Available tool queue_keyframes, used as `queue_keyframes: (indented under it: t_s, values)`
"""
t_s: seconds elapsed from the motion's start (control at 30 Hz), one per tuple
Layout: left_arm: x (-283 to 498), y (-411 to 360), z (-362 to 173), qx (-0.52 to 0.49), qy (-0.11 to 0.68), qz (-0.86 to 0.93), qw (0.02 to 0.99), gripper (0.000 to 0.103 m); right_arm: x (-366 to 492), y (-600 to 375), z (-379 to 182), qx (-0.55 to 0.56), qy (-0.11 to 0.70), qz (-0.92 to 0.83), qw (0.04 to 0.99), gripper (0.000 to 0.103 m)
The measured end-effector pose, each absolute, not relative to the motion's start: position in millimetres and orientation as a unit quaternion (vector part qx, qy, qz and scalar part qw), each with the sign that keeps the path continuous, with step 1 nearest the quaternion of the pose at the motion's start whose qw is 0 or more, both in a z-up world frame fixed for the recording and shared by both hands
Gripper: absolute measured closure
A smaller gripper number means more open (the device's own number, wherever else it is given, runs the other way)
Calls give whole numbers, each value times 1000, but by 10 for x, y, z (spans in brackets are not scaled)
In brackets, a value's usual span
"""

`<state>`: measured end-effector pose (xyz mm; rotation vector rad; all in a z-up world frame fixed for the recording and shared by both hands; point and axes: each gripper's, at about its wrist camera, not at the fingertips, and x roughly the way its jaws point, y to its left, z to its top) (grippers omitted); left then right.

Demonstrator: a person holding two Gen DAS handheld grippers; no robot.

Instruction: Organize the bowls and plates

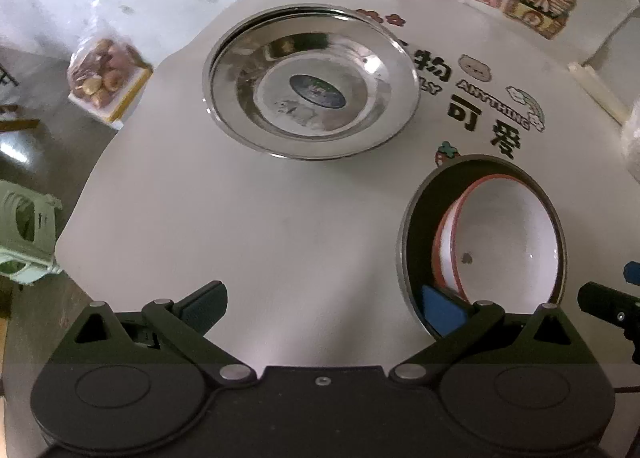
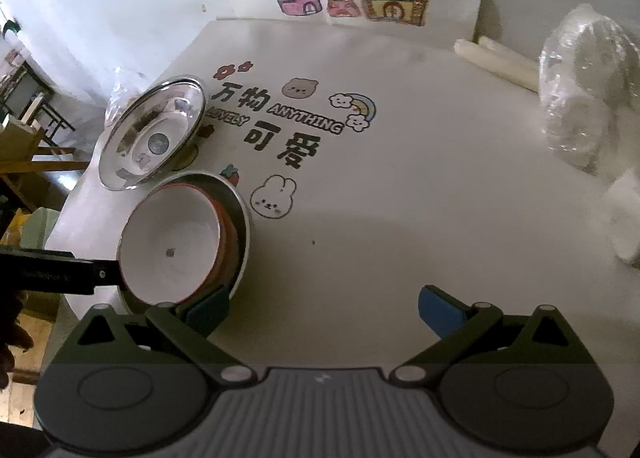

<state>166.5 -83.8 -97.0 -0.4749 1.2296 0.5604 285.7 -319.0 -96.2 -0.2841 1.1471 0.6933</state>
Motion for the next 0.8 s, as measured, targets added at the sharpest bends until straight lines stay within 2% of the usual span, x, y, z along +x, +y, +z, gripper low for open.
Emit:
queue_keyframes:
  t_s: [0.7, 0.8]
  values:
    - [1827, -835, -1108, -211, 584, 265, 737, 1, 3016, -2976, -1171, -148, 543, 334, 756, 0]
    - [1819, -826, -1106, -213, 583, 262, 739, 3, 3028, -3008, -1192, -133, 549, 335, 754, 5]
